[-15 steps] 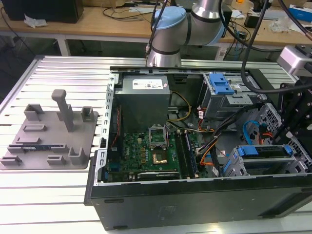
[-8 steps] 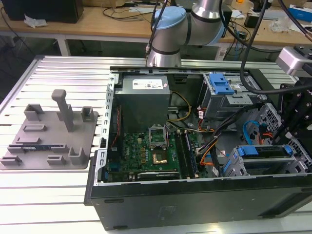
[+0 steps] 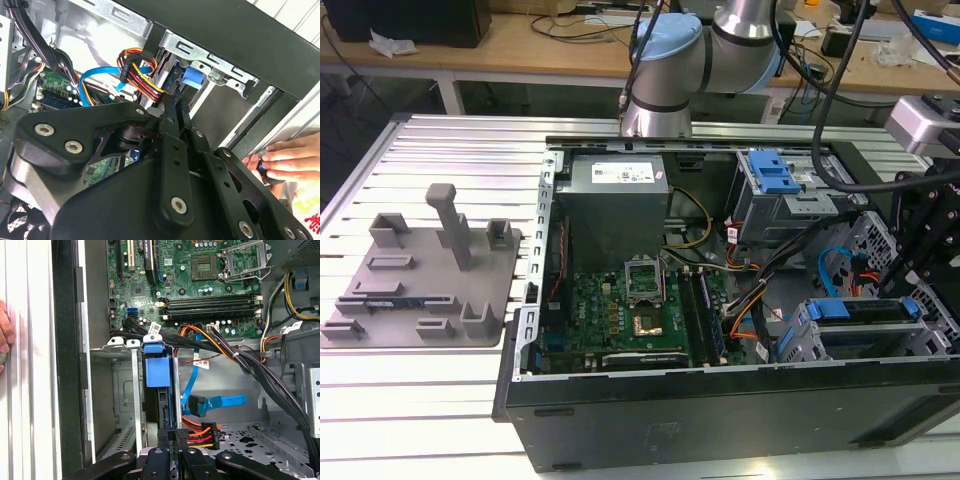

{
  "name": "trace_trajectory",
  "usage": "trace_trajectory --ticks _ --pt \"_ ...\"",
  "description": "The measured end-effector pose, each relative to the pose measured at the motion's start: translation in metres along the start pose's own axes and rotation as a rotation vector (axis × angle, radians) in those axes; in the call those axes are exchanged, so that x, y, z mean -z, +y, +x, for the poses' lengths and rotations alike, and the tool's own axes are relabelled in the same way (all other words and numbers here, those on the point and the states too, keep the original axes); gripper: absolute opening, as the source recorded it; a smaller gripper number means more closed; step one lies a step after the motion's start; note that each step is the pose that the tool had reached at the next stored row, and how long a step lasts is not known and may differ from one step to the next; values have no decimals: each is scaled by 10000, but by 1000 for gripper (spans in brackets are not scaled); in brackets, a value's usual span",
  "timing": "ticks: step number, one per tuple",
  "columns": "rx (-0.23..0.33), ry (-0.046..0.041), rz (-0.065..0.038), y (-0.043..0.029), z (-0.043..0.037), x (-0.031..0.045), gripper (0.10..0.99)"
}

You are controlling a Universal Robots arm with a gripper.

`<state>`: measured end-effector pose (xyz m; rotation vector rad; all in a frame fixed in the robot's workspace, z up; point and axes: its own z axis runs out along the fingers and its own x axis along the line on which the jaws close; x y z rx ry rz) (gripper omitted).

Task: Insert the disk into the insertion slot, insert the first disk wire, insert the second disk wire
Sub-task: 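Insert the first disk wire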

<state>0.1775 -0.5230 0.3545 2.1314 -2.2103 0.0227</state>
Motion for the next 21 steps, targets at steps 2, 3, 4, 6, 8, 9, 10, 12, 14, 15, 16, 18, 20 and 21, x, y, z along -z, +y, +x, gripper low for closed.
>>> trace_trajectory --ticks 2,3,4,6,8,9,10,12,14,15,16,18,20,21 --pt "-6 -5 145 17 1 -3 165" --pt "-10 -7 203 24 1 -5 165" --pt "-12 -9 258 34 1 -7 165" --pt "-14 -10 280 59 2 -9 165" --pt "-14 -9 282 70 3 -10 165" --pt "-13 -9 282 70 3 -10 165" --pt "-12 -9 282 70 2 -11 165" --pt "-14 -8 282 70 2 -12 165" --pt "-13 -10 282 66 2 -13 165" --pt "-15 -10 282 64 2 -14 165" --pt "-15 -10 282 62 2 -14 165" --pt "-13 -10 282 58 2 -15 165" --pt "-14 -9 282 56 3 -18 165" --pt "-13 -10 282 56 3 -18 165"
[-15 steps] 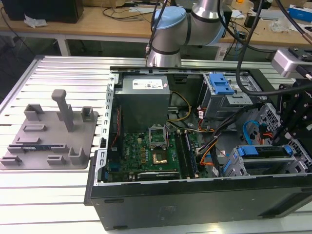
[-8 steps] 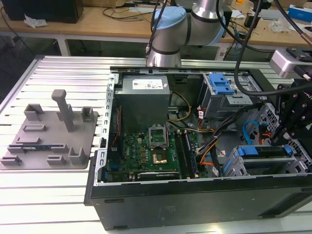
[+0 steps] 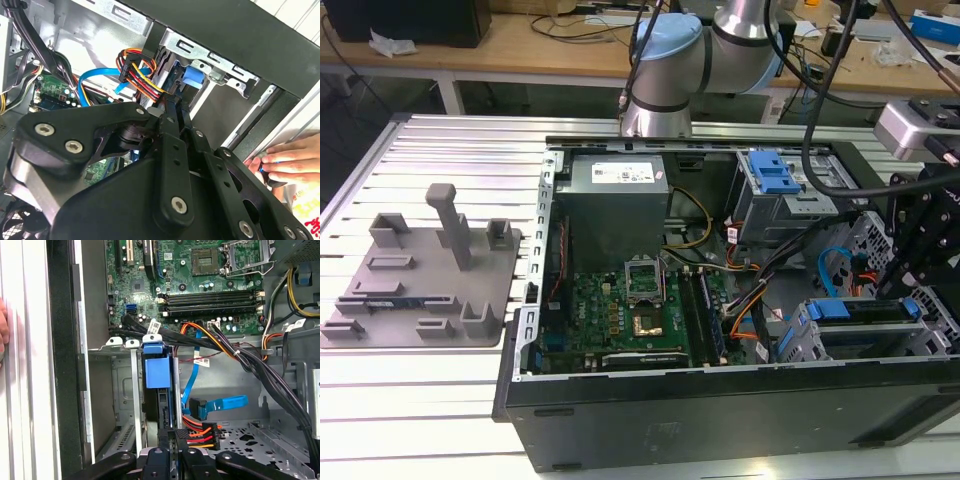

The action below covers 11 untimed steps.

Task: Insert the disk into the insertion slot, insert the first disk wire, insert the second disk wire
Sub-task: 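Insert the first disk wire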

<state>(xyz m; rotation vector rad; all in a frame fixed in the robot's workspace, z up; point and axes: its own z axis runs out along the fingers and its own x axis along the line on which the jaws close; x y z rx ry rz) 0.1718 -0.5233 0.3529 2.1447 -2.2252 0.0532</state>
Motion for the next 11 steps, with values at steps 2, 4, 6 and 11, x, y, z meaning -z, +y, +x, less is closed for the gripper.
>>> trace_trajectory --ticks 2,4,6,11 --pt "0 0 0 0 1 -1 165" --pt "0 0 0 0 3 -2 165" --pt "1 0 0 -1 7 -4 165" --pt "-68 2 -4 0 9 -9 165"
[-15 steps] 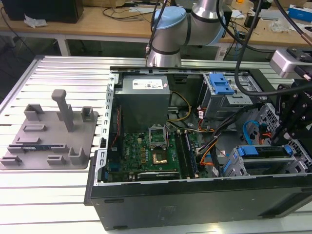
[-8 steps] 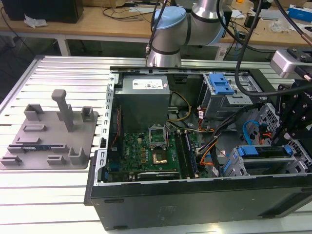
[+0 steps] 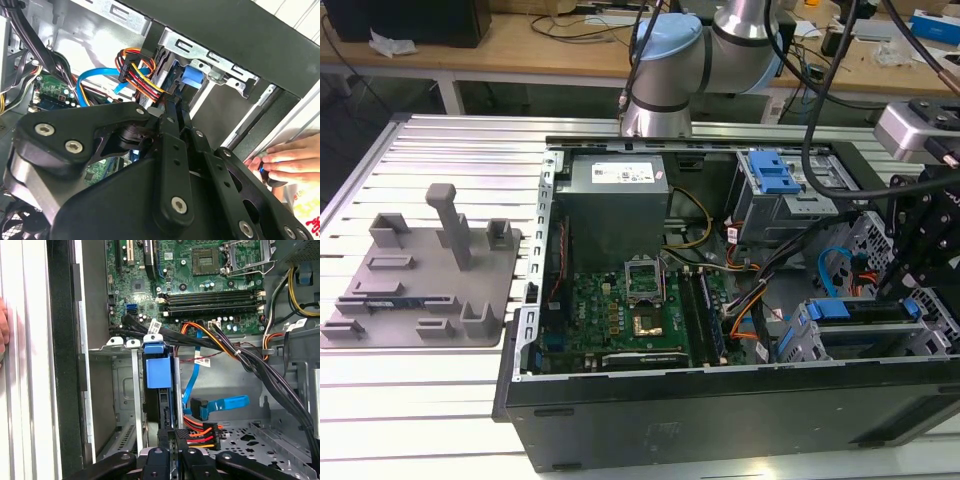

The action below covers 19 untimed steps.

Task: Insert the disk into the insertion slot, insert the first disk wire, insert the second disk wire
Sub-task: 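Insert the first disk wire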

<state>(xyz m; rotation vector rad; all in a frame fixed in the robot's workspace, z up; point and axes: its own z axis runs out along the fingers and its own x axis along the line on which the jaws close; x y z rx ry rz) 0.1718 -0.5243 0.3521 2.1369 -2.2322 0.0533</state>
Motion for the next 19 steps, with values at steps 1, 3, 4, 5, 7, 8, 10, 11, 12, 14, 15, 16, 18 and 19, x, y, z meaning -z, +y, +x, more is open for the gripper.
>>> trace_trajectory --ticks 1,3,4,5,7,8,10,11,12,14,15,16,18,19 --pt "-63 -2 -4 0 -1 -1 165" --pt "-181 -3 -11 0 -1 -2 165" --pt "-259 -4 -16 0 -2 -2 165" --pt "-294 -4 -18 -1 -2 -2 165" --pt "-326 -6 -20 -4 -2 -4 165" --pt "-327 -5 -20 -5 -2 -5 165" --pt "-326 -6 -20 -5 -2 -9 165" --pt "-320 -5 -20 -5 -2 -11 165" --pt "-313 -5 -20 -5 -3 -12 165" --pt "-297 -4 -18 -6 -3 -14 165" --pt "-295 -5 -18 -5 -3 -15 165" --pt "-293 -4 -18 -6 -3 -15 165" --pt "-288 -5 -18 -5 -3 -17 165" --pt "-281 -5 -17 -6 -3 -18 165"
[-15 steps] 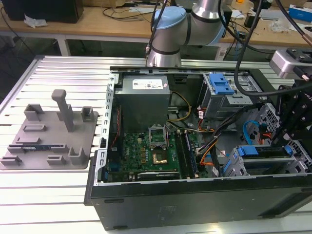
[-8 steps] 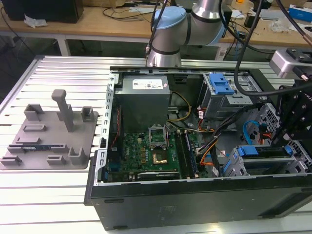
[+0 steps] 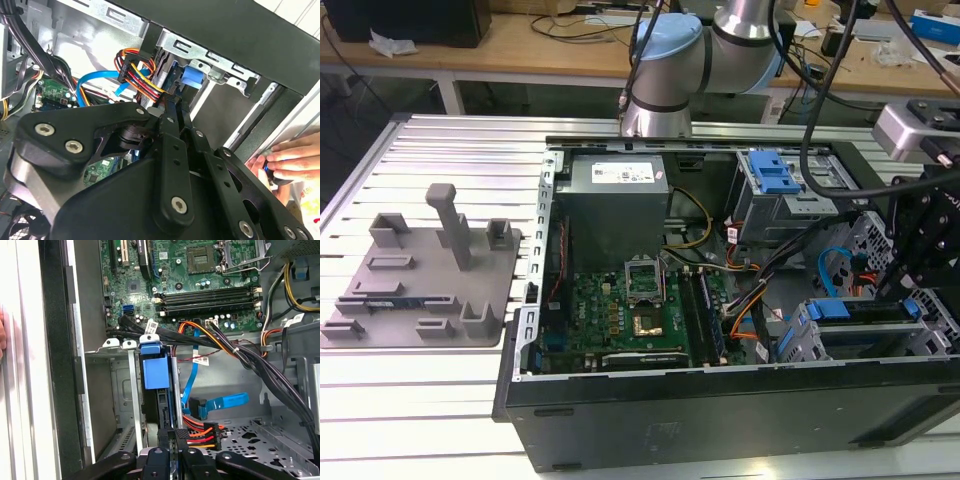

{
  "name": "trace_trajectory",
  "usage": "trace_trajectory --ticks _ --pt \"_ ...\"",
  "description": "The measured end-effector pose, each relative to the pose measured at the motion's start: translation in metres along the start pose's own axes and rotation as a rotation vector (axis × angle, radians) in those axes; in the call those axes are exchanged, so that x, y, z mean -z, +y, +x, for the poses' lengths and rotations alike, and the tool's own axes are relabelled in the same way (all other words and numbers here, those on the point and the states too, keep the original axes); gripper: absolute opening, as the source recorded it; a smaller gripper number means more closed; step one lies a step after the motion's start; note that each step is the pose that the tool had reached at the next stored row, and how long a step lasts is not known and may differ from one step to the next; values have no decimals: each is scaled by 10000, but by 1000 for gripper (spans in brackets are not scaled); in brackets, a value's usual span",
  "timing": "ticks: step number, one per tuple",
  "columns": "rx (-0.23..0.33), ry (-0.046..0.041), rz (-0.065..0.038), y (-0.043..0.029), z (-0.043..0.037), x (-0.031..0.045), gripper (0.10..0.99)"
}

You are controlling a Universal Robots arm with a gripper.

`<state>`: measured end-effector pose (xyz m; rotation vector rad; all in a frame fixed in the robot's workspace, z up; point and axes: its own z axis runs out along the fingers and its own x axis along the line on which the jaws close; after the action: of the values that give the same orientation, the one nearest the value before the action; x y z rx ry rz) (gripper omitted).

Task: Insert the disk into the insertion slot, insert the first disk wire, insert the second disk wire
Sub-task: 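Insert the first disk wire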

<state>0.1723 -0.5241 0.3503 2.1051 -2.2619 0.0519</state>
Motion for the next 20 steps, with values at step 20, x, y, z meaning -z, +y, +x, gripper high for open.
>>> trace_trajectory --ticks 20 --pt "37 1 2 -5 -3 -48 165"
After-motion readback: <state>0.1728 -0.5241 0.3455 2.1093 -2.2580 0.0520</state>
